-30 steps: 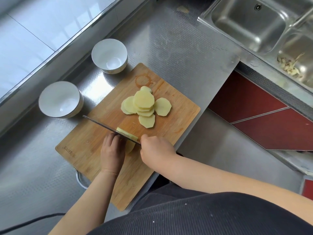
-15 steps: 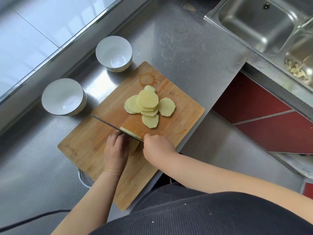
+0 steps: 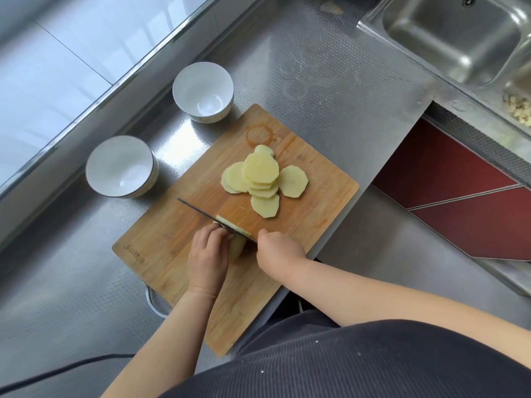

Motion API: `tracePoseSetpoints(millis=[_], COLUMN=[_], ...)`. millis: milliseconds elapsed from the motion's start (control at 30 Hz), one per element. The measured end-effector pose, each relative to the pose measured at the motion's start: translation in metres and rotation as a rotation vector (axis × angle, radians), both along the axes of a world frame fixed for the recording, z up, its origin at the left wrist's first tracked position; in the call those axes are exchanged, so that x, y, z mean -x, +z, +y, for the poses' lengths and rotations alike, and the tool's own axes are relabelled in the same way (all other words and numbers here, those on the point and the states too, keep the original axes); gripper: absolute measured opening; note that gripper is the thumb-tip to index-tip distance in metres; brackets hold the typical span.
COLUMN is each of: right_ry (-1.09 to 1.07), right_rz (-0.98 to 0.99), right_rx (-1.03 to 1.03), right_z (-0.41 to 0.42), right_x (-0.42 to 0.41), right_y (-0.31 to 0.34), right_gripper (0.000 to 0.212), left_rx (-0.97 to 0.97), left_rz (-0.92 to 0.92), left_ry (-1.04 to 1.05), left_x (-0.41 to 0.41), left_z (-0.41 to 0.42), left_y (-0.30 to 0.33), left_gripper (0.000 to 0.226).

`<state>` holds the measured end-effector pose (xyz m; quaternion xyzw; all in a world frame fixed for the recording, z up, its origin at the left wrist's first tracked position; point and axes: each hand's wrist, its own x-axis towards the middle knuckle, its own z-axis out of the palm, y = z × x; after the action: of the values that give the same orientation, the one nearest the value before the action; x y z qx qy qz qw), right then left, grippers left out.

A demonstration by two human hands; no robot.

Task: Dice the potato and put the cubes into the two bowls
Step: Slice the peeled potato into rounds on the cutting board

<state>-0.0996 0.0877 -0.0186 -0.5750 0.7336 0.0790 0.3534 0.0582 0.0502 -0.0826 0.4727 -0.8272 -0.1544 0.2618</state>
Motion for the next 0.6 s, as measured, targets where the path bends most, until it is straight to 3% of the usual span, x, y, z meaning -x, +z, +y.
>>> tracePoseSetpoints(millis=[233, 400, 600], right_ry=[0.044, 0.018, -0.024], right_rz=[0.059, 0.087, 0.079], right_rx=[0.194, 0.388, 0.456], right_z=[0.007, -0.002, 0.004], right_x=[0.014, 0.026, 0.038], right_y=[0.006, 0.013, 0.01], right_gripper=[0.026, 0.035, 0.032], left_rx=[0.024, 0.185, 0.028], left_rz=[-0.059, -0.005, -0.377], left_ry=[-0.029, -0.004, -0.061], left_x=[0.0, 0.023, 0.066], left_z=[0.008, 0.002, -0.023], left_y=[0.006, 0.039, 0.06], left_gripper=[0.02, 0.017, 0.042])
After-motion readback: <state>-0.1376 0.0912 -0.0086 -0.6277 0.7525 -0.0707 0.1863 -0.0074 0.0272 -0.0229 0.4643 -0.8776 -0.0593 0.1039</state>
